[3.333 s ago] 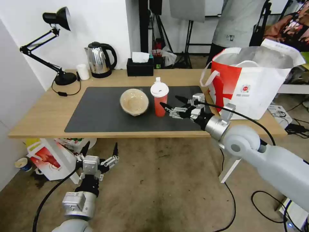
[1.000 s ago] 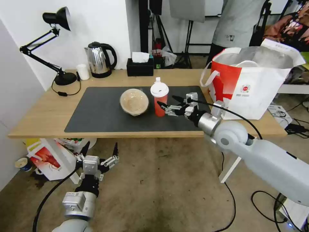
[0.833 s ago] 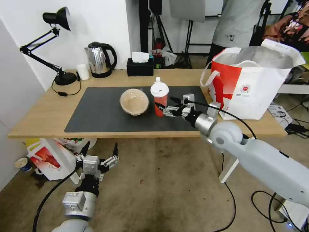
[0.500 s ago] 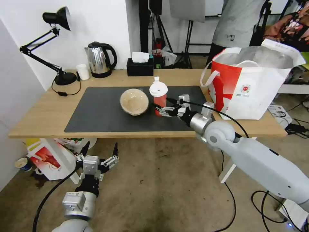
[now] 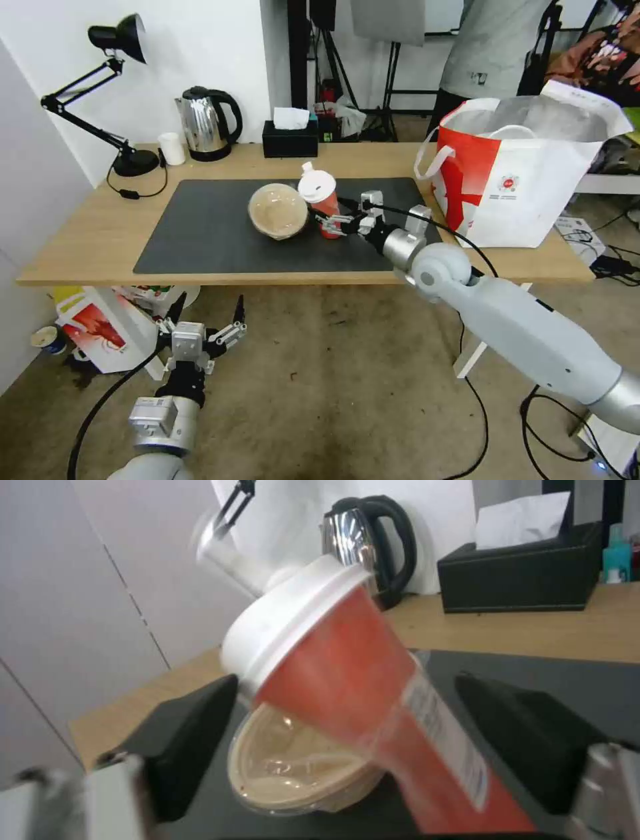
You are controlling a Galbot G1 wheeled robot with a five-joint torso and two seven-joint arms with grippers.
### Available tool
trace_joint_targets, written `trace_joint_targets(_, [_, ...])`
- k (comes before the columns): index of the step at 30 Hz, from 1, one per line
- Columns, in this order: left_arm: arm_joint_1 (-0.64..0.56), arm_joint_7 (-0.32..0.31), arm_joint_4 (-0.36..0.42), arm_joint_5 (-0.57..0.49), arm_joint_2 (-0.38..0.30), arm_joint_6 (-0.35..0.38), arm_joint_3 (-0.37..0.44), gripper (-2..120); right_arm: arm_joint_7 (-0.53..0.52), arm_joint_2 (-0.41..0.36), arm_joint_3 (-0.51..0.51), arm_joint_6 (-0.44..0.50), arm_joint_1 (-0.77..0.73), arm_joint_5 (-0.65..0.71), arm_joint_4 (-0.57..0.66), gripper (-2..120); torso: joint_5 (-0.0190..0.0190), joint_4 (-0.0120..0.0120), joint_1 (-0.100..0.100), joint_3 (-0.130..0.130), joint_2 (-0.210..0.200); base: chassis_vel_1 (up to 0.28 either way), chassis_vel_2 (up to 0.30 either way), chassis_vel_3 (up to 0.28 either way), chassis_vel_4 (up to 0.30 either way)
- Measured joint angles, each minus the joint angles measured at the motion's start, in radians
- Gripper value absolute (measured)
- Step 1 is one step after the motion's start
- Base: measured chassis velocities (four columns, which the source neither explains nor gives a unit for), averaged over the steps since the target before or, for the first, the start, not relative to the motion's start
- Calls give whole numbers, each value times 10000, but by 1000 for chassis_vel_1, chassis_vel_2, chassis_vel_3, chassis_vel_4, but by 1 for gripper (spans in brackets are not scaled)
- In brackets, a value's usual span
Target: Pick up the trash from the table and place it into the takeout bag.
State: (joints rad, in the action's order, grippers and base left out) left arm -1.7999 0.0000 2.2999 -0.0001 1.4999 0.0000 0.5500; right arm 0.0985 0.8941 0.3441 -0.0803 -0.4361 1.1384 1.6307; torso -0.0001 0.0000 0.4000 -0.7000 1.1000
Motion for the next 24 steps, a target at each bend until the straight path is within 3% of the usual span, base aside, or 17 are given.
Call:
trace_joint_targets(6, [0, 0, 0, 0, 0, 0, 0, 100, 31, -131, -90, -23, -25, -39, -65, 58, 1, -1, 0, 1, 0, 0, 0, 0, 0])
trace_joint_targets(8, [0, 0, 0, 0, 0, 0, 0, 100, 31, -131, -90, -23, -25, -39, -65, 58, 1, -1, 0, 1, 0, 0, 0, 0, 0])
trace_joint_targets(9, [0, 0, 0, 0, 0, 0, 0, 100, 30, -145, -105, -24, -48, -58, -76, 53, 1, -1, 0, 0, 0, 0, 0, 0, 0])
trace_joint_targets(10, [0, 0, 0, 0, 0, 0, 0, 100, 41, -132, -173, -24, -83, -145, -189, 36, 1, -1, 0, 0, 0, 0, 0, 0, 0])
trace_joint_targets(12, [0, 0, 0, 0, 0, 0, 0, 100, 42, -125, -178, -24, -85, -153, -203, 34, 1, -1, 0, 0, 0, 0, 0, 0, 0])
trace_joint_targets(15, [0, 0, 0, 0, 0, 0, 0, 100, 84, -53, -216, -23, -96, -199, -348, 16, 0, -1, -1, 0, 0, 0, 0, 0, 0])
trace_joint_targets(20, [0, 0, 0, 0, 0, 0, 0, 100, 123, -15, -224, -22, -102, -204, -414, 0, 1, 0, 0, 0, 0, 0, 0, 0, 0])
trace_joint_targets(24, [0, 0, 1, 0, 0, 0, 0, 100, 147, -58, -232, -22, -103, -198, -399, 0, 1, 0, 0, 0, 0, 0, 0, 0, 0])
